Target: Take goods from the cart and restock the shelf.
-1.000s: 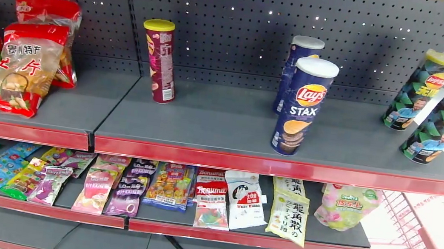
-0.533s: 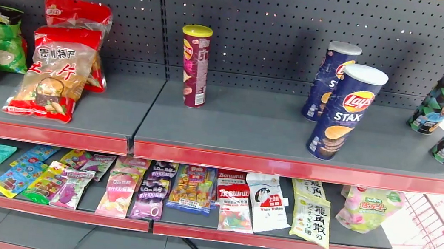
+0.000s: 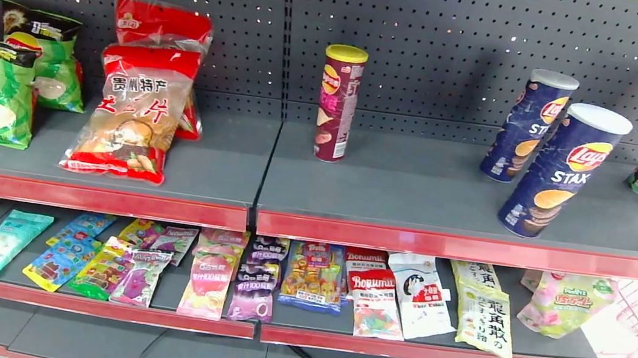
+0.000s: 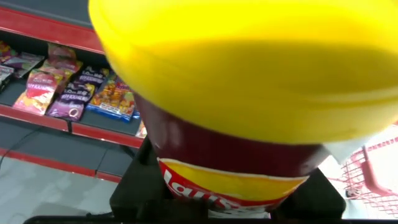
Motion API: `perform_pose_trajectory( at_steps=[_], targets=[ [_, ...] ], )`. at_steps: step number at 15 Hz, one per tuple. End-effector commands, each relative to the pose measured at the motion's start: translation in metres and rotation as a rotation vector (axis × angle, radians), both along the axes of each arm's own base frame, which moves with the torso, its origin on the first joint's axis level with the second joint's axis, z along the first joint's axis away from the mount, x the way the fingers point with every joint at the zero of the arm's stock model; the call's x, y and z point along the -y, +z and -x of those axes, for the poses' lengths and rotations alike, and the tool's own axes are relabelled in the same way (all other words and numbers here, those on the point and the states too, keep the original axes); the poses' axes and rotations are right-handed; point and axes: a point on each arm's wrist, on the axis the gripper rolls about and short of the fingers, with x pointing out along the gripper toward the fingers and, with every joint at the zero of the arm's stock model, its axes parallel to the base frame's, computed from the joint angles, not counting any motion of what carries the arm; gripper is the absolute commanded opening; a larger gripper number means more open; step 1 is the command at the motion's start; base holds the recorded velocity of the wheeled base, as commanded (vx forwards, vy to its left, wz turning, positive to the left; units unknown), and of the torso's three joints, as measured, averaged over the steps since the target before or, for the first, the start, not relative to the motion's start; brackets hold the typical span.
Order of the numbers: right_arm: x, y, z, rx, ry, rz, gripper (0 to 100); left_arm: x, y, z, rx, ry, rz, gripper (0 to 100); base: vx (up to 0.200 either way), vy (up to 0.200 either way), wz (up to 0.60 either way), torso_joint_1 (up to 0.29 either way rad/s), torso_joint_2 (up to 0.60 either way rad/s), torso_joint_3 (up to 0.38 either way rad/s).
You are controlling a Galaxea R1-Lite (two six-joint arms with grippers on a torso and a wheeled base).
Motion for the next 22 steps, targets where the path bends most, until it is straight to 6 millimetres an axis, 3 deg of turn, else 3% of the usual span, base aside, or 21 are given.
perform_pose_trajectory(
  at_steps=[1,7,18,22],
  targets=[
    [0.0,-0.0012,0.0001,-0.002,0.001,0.001,0,0.0001,0.0002,-0.0002,0.001,0.0,-0.003,100,0.0,0.2,0.0,0.002,0.0,0.002],
    [0.0,-0.0018,0.0001,-0.005,0.002,0.002,0,0.0002,0.0003,-0.0008,0.005,-0.004,-0.038,100,0.0,0.0,0.0,0.0,0.0,0.0],
    [-0.0003,-0.004,0.0,-0.01,0.01,0.002,0,0.0005,0.0001,-0.0017,-0.003,-0.005,-0.042,100,0.2,0.0,0.0,0.002,0.0,0.001],
    [-0.0021,0.0019,0.007,0.033,0.161,-0.024,0,0.0008,0.0006,-0.0024,-0.002,-0.013,-0.054,100,0.05,0.0,0.0,0.001,0.0,-0.001]
  ],
)
